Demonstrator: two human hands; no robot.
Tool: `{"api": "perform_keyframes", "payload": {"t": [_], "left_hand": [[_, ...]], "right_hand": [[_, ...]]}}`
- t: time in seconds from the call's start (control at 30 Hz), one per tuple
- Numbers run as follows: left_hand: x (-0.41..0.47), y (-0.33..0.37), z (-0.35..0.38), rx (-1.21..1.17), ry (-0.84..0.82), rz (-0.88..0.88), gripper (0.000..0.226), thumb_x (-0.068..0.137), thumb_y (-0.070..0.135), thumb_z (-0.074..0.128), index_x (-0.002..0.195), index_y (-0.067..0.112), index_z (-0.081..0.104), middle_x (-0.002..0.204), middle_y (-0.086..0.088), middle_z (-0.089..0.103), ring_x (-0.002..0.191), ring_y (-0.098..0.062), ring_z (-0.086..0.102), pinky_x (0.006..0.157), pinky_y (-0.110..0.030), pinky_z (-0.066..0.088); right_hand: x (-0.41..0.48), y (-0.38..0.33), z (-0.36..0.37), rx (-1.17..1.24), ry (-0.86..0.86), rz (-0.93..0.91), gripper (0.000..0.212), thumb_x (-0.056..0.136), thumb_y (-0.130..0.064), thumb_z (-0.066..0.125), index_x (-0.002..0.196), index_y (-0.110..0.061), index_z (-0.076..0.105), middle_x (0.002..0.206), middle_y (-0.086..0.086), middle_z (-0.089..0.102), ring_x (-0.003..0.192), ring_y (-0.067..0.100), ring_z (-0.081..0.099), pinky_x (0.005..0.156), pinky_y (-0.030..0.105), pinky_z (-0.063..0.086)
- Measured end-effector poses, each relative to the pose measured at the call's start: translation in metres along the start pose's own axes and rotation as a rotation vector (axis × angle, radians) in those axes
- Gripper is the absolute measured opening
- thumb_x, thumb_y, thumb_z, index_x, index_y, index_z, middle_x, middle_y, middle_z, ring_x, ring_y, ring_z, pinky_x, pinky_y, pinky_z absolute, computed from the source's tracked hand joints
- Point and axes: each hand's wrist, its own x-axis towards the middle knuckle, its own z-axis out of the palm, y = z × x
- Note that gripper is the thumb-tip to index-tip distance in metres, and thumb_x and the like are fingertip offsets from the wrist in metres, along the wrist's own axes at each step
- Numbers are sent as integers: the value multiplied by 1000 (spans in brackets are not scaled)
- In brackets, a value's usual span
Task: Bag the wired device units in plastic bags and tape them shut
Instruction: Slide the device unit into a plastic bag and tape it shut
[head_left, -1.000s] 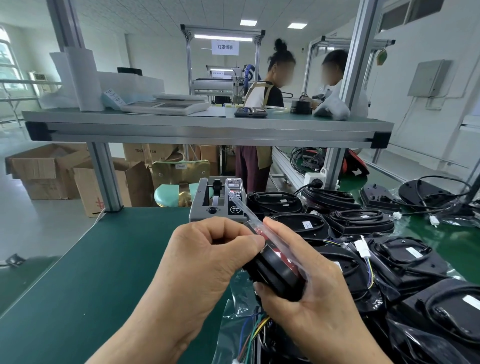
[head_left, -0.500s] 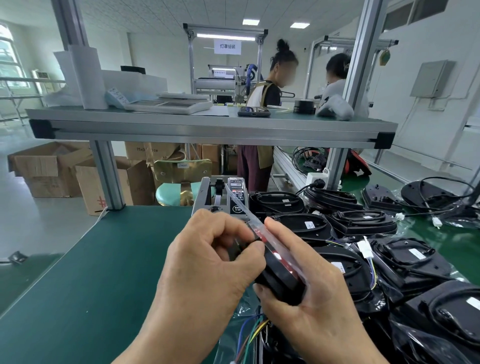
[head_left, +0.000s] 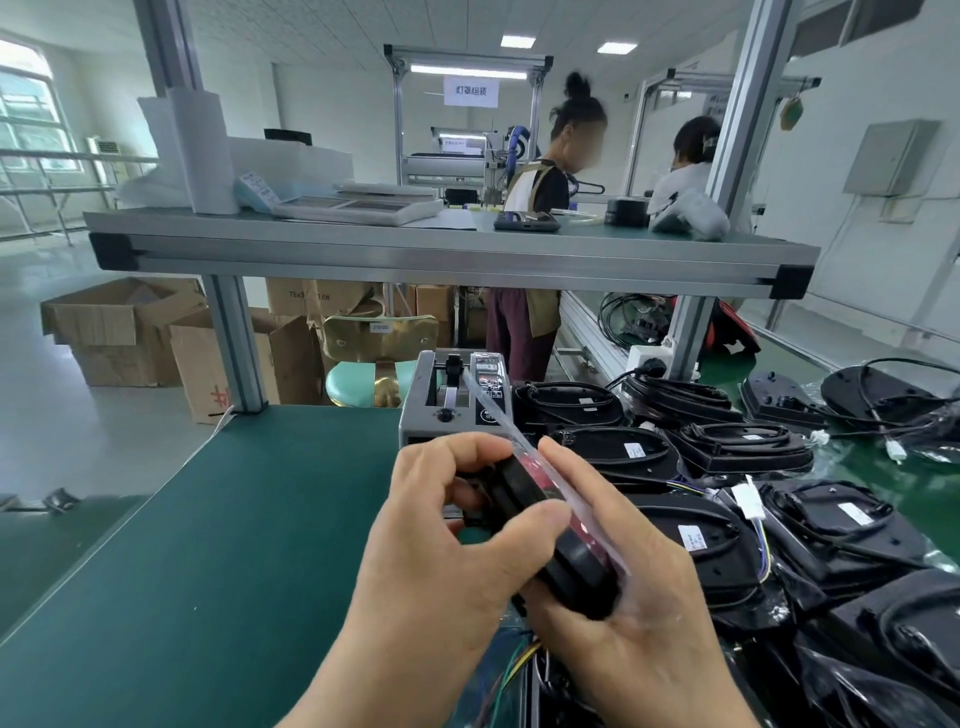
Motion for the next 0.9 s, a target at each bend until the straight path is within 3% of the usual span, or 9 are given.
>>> {"api": "perform_keyframes", "payload": {"t": [0.07, 0.17, 0.27, 0.4, 0.5, 0.57, 0.73, 0.8, 0.9], "left_hand": [[1, -4, -6, 30, -45, 28, 60, 43, 60, 79, 100, 58, 60, 99, 26, 61, 86, 4, 62, 90, -29, 50], [11, -16, -27, 107, -64, 100, 77, 40, 73, 76, 113, 57, 58, 108, 26, 59, 104, 4, 57, 90, -22, 44], [27, -29, -48, 226, -269, 84, 111, 34, 92, 70, 134, 51, 46, 123, 31, 56, 121, 9, 50, 102, -23, 40], [34, -36, -51, 18, -551, 19, 77, 50, 58, 92, 119, 34, 68, 119, 1, 72, 113, -18, 67, 96, -36, 52], [35, -40, -55, 77, -468, 118, 60, 54, 43, 94, 110, 33, 73, 107, 1, 76, 101, -15, 72, 86, -20, 54], [37, -37, -65, 209, -376, 137, 59, 49, 43, 91, 105, 42, 72, 101, 10, 76, 94, -7, 72, 78, -13, 53], [45, -28, -79, 688, -354, 171, 61, 40, 65, 78, 98, 55, 66, 90, 17, 68, 88, 0, 63, 68, -22, 53], [48, -24, -79, 777, -431, 186, 60, 40, 67, 76, 97, 56, 65, 90, 18, 66, 92, 1, 58, 71, -22, 49], [49, -19, -78, 806, -537, 196, 58, 44, 60, 79, 99, 48, 67, 94, 24, 65, 93, 2, 59, 70, -23, 51]], "right_hand": [[-2, 1, 1, 58, -3, 23, 74, 70, -8, 74, 138, -29, 56, 129, -12, 67, 116, 10, 66, 97, 32, 54], [-2, 2, -4, 208, -24, 33, 73, 67, 1, 74, 126, -41, 64, 120, -7, 72, 105, 14, 72, 87, 21, 55], [-1, 6, -10, 398, -54, 49, 75, 62, 5, 73, 122, -39, 67, 120, 1, 73, 107, 21, 72, 87, 20, 54], [-3, 10, -15, 479, -175, 31, 75, 63, -5, 68, 132, -34, 61, 131, 3, 67, 117, 21, 67, 93, 20, 52], [-3, 17, -34, 502, -314, 118, 89, 63, -13, 74, 145, -32, 46, 148, 1, 53, 134, 25, 53, 104, 37, 49], [0, 24, -56, 488, -258, 193, 104, 54, -23, 86, 147, -24, 41, 151, -2, 49, 141, 22, 45, 110, 43, 44], [12, 24, -59, 193, -293, 310, 100, 49, -58, 93, 137, -37, 50, 136, -19, 61, 130, 2, 53, 107, 17, 41], [14, 24, -39, 109, -399, 359, 99, 52, -53, 93, 139, -39, 46, 137, -26, 58, 129, -5, 51, 110, 19, 40], [11, 20, -9, 235, -527, 487, 84, 69, -16, 89, 140, -32, 46, 138, -15, 60, 125, 1, 57, 107, 25, 46]]}}
